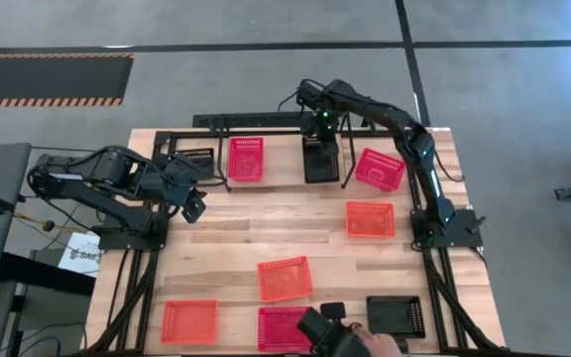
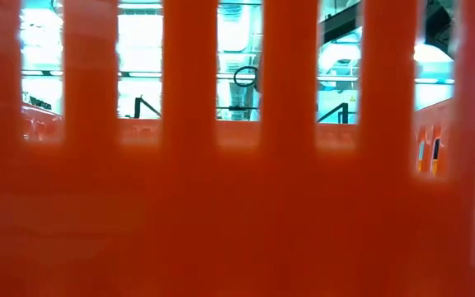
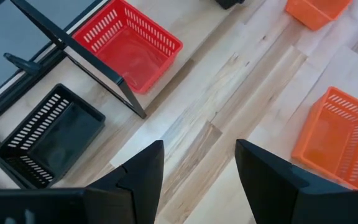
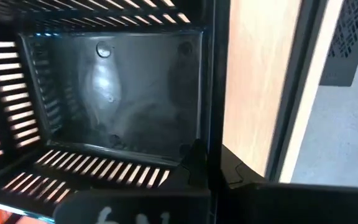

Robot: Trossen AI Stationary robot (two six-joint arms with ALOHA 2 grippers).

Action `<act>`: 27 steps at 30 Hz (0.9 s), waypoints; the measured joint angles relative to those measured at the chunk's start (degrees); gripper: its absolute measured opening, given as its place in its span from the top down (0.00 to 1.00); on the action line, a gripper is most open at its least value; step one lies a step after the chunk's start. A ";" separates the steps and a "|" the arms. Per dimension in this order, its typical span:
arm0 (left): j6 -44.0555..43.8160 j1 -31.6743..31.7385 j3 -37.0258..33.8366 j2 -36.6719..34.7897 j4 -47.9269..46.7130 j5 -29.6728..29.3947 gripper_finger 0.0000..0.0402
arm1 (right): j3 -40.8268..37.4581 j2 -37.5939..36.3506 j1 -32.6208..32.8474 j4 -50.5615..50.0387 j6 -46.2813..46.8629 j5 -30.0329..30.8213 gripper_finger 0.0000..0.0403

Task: Stack baskets on shelf by color
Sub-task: Put the middle black bin on the shelf

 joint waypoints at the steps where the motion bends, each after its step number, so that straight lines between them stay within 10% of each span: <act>1: 0.00 0.00 0.00 0.00 0.00 0.00 0.54 | 0.00 0.00 -0.36 0.00 -0.01 0.00 1.00; 27: 0.02 0.00 0.00 0.00 -0.07 0.17 0.54 | 0.00 0.00 -1.62 0.98 2.64 -0.28 0.87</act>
